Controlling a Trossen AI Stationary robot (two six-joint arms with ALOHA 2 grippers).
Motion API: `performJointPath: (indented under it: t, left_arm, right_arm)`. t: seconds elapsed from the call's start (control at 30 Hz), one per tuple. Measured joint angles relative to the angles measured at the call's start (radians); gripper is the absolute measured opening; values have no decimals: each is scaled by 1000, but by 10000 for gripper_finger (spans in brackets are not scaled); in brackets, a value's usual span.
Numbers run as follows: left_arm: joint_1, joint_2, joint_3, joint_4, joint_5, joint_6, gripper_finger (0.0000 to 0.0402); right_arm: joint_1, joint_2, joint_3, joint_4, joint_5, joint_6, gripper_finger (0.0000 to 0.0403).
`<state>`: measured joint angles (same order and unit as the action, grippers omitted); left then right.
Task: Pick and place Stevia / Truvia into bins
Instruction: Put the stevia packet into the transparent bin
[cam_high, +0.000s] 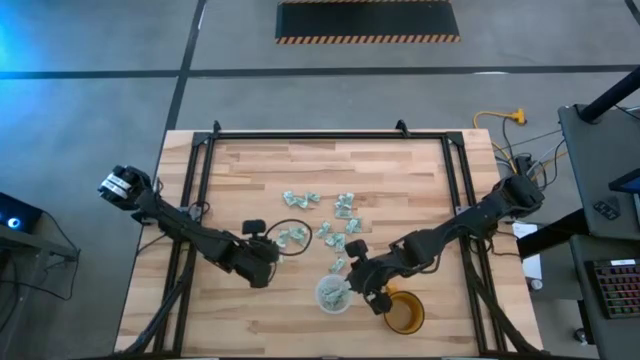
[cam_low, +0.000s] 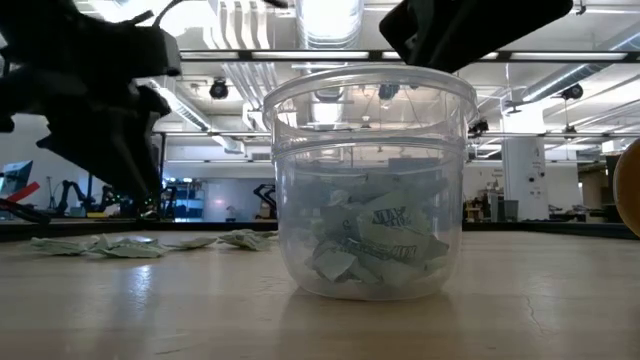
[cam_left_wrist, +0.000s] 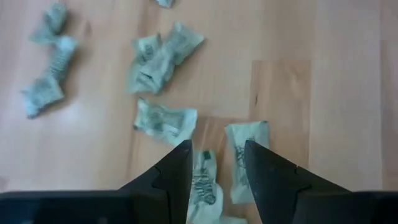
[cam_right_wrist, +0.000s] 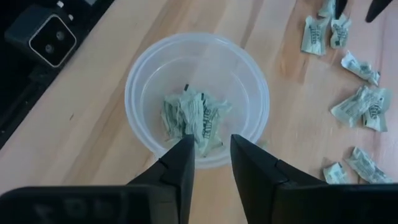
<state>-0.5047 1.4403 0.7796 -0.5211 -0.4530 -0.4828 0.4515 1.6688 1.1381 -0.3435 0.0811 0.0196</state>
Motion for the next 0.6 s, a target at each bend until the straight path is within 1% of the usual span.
performJointPath:
  t: [0.1, 0.17, 0.47, 0.6]
  left_arm:
    - [8, 0, -35, 62, 62, 23, 130]
    - [13, -1, -52, 116, 85, 46, 130]
    - [28, 0, -77, 177, 105, 55, 130]
    - [32, 31, -88, 247, 125, 107, 130]
  right_arm:
    - [0, 0, 0, -7, 0, 6, 85]
    - [0, 0, 0, -16, 0, 7, 80]
    - [0, 0, -2, -21, -1, 7, 68]
    - [0, 0, -2, -21, -1, 8, 68]
